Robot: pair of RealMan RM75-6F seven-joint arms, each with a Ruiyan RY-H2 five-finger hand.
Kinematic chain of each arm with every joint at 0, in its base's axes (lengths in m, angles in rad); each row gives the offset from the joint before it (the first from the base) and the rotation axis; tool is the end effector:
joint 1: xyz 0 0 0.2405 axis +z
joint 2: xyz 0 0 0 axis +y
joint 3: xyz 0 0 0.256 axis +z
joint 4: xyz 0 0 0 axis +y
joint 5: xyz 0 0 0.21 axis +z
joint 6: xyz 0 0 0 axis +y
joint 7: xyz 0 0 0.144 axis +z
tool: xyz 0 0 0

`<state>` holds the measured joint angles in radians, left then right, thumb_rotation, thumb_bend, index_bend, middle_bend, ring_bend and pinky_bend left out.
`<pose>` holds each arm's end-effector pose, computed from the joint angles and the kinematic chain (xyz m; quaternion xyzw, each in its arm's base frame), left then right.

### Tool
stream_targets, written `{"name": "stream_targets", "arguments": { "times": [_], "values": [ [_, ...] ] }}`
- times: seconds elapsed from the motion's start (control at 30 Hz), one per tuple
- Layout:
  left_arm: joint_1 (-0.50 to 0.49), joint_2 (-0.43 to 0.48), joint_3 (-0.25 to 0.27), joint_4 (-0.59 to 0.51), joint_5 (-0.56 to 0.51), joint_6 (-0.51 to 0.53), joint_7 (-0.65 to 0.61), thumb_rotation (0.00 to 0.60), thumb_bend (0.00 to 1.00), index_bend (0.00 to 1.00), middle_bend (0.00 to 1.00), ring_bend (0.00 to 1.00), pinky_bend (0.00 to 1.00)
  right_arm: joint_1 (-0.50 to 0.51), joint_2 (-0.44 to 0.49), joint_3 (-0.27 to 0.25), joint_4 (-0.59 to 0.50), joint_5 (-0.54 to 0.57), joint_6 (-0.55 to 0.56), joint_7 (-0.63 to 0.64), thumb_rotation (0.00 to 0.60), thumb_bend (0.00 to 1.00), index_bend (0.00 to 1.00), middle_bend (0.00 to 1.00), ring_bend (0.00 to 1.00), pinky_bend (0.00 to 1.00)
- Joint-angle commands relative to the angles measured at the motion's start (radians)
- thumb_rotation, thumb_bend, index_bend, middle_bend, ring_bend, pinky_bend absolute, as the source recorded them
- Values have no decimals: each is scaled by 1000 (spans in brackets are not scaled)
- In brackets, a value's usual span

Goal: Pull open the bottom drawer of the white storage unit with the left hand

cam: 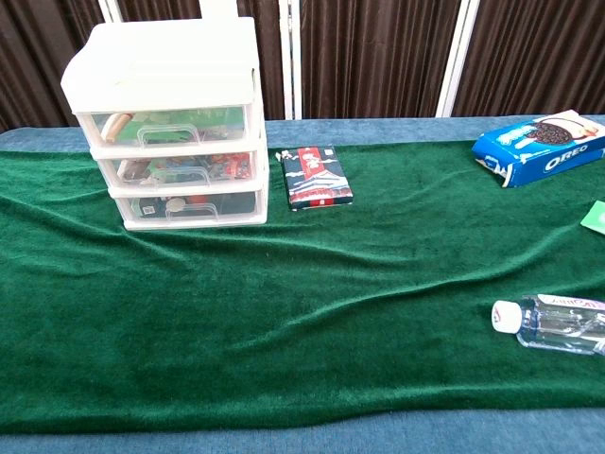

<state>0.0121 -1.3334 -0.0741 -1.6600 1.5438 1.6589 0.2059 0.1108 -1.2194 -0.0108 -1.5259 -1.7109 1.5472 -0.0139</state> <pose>-0.2810 0.1542 0.1170 -0.5295 -0.3720 -0.4330 0.6275 -0.2873 -0.1731 0.1226 0.6574 -0.3328 0.4336 0.5188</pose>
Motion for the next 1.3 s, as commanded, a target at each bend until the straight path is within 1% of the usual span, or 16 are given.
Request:
{"name": "stream_targets", "arguments": {
  "times": [0.03,0.23,0.73,0.77,0.8,0.83,0.87,0.9,0.93,0.97,1.0,1.07,1.1,1.17,1.2,1.3],
  "values": [
    [0,4,-1,-6,-4,-1,-5,600,107,0,0,0,0,0,-1,-1,1,-1,-1,0,600,84,0,0,0,0],
    [4,6,2,-12,6,10,-9,600,107,0,0,0,0,-3,2,-4,-4,-7,7,3,600,84,0,0,0,0],
    [-11,-3,5,-10,5,-16,-44,600,128,0,0,0,0,-2,4,1,-3,4,3,12,600,84,0,0,0,0],
    [-11,-4,5,-9,8,-14,-47,600,137,0,0,0,2,-2,5,0,-4,3,4,13,600,84,0,0,0,0],
    [-11,-8,2,-7,11,-8,-50,600,146,0,12,11,24,-3,6,0,-5,1,6,14,600,84,0,0,0,0],
    [-12,-16,-3,-3,17,2,-60,600,163,0,98,85,106,-4,7,-1,-7,-3,9,14,600,84,0,0,0,0],
    [-17,-22,-2,-5,20,-5,-88,600,191,0,240,207,221,-4,8,-2,-7,-4,10,14,600,84,0,0,0,0],
    [-22,-21,3,-8,18,-20,-115,600,226,0,412,354,344,-4,8,-3,-8,-4,9,15,600,84,0,0,0,0],
    [-30,-15,11,-13,18,-45,-149,600,254,0,507,435,399,-5,8,-4,-8,-4,9,15,600,84,0,0,0,0],
    [-37,-9,15,-16,18,-61,-171,600,312,0,603,517,450,-4,8,-3,-8,-3,8,15,600,84,0,0,0,0],
    [-46,-4,19,-23,15,-85,-198,600,360,0,650,557,471,-4,9,-3,-9,-3,8,15,600,83,0,0,0,0],
    [-71,16,30,-49,3,-150,-263,600,560,0,747,641,515,-4,10,-3,-11,-4,8,16,600,84,0,0,0,0],
    [-84,27,35,-64,-4,-182,-295,600,662,0,776,666,528,-4,10,-3,-12,-6,10,17,600,84,0,0,0,0],
    [-112,52,40,-96,-20,-250,-363,600,785,0,808,693,544,-5,11,-4,-13,-8,12,18,600,84,0,0,0,0],
    [-128,63,42,-107,-26,-284,-397,600,823,0,818,702,550,-5,12,-4,-15,-9,14,20,600,84,0,0,0,0],
    [-173,81,34,-121,-57,-372,-463,600,863,0,827,711,556,-6,15,-4,-18,-10,16,24,600,84,0,0,0,0]
  ]
}}
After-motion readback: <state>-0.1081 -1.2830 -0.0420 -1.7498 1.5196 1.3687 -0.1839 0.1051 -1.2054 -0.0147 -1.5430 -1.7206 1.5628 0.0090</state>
